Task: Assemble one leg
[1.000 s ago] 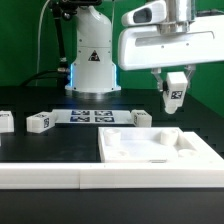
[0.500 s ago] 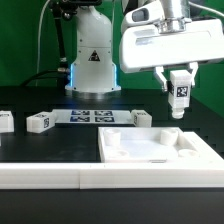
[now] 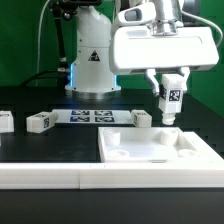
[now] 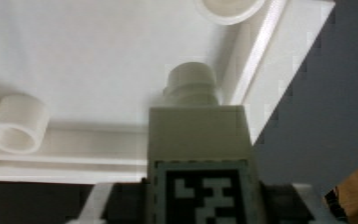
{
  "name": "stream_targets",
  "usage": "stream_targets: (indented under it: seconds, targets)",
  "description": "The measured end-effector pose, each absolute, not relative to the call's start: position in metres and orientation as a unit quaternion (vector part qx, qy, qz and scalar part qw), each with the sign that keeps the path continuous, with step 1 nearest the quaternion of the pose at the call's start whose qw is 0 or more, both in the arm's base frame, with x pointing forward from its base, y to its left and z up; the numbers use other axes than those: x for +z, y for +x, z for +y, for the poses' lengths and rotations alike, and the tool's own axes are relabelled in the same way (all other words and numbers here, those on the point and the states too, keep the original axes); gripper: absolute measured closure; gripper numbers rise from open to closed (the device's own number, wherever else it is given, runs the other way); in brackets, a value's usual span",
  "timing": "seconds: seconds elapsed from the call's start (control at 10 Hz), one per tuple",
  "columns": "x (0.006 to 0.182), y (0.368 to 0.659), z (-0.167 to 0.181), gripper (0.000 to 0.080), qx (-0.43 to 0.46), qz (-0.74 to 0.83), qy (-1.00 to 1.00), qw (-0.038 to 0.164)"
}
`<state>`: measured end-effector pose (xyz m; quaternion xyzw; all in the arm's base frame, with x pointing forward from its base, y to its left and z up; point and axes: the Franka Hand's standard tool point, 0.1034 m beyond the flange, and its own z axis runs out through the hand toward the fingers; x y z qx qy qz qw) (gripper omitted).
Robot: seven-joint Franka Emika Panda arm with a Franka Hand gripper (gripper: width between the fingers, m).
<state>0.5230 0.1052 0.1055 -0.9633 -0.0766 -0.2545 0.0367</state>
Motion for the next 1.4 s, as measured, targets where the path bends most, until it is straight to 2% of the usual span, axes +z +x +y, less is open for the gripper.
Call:
stream_targets:
  seconds: [0.2, 0.6, 0.9, 1.4]
  targets:
    - [0.105, 0.524, 0.105, 0.0512, -0.254, -0.079, -0.963, 0.036]
    - [0.104, 0.585, 0.116, 0.0512, -0.271, -0.102, -0.956, 0.038]
    - [0.093, 0.608, 0.116, 0.0512, -0.277, -0.111, -0.954, 0.036]
    - [0.078, 0.605, 0.115, 0.0512, -0.271, -0.118, -0.955, 0.034]
